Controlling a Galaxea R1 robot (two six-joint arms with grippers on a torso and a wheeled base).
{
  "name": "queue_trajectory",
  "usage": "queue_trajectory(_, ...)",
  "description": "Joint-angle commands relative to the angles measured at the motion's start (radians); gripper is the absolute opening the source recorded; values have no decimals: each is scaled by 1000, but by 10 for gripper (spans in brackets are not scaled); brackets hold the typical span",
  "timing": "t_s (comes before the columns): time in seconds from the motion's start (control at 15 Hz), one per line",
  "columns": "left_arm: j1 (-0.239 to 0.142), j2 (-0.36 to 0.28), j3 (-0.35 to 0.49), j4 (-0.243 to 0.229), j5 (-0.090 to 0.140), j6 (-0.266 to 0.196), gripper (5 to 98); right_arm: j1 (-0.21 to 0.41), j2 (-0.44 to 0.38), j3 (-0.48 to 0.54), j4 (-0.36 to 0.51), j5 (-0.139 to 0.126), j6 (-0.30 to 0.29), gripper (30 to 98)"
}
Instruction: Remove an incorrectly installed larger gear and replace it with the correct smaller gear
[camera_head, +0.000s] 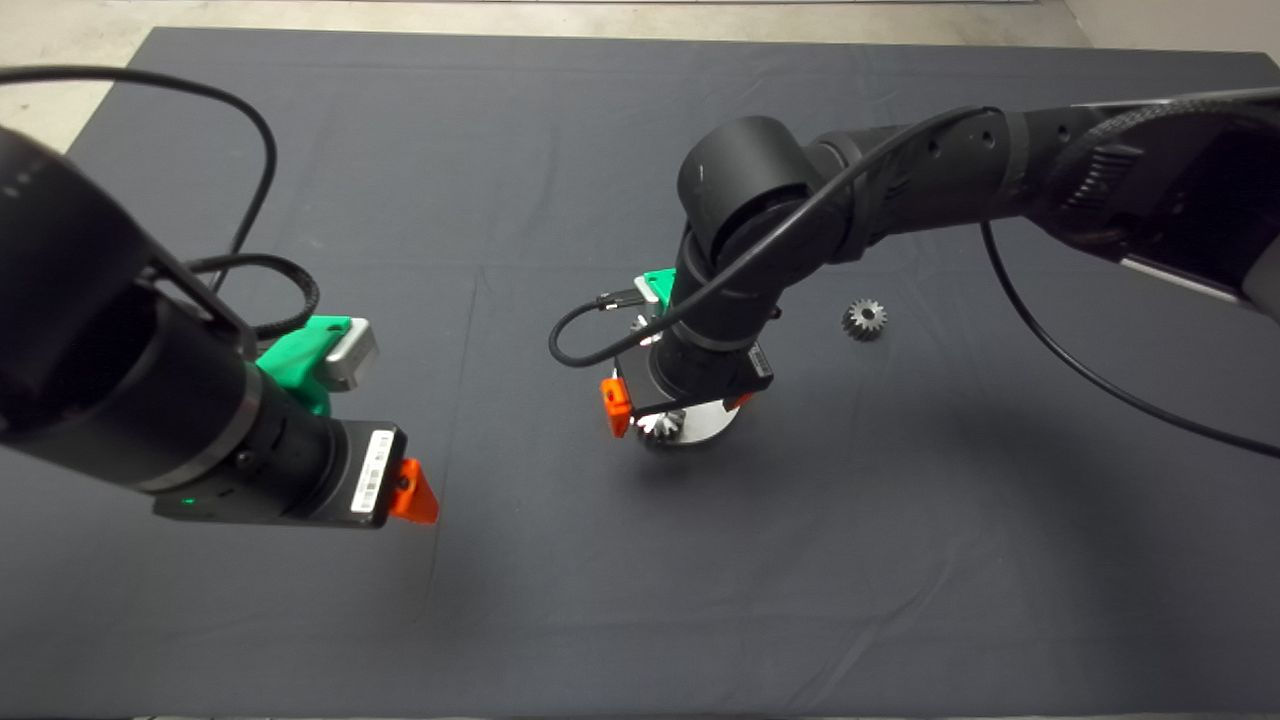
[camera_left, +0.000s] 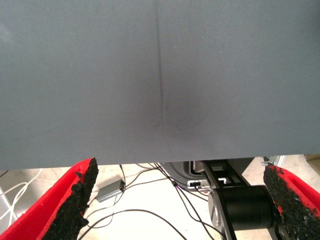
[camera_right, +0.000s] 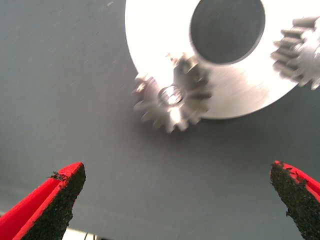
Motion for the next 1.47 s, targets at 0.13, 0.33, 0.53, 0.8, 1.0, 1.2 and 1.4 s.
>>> queue_trajectory(0.13, -20, -18, 36, 6, 98, 7, 841, -68, 40, -143, -88, -65, -110, 977)
queue_trajectory(0.33, -20, -19, 36, 9, 98, 7, 841, -78, 72, -209, -93, -65, -151, 977)
queue_trajectory(0.53, -20, -24, 40, 21, 98, 7, 841, -79, 72, -240, -110, -65, -180, 977)
queue_trajectory(0.8, -20, -22, 37, 35, 98, 7, 841, -81, 72, -241, -110, -65, -180, 977)
queue_trajectory(1.0, -20, -25, 39, 35, 98, 7, 841, -97, 72, -255, -110, -65, -180, 977)
queue_trajectory(1.2, -20, -25, 39, 37, 98, 7, 841, -125, 73, -253, -111, -65, -180, 977)
queue_trajectory(1.4, -20, -24, 36, 38, 98, 7, 841, -125, 73, -255, -111, -67, -177, 977)
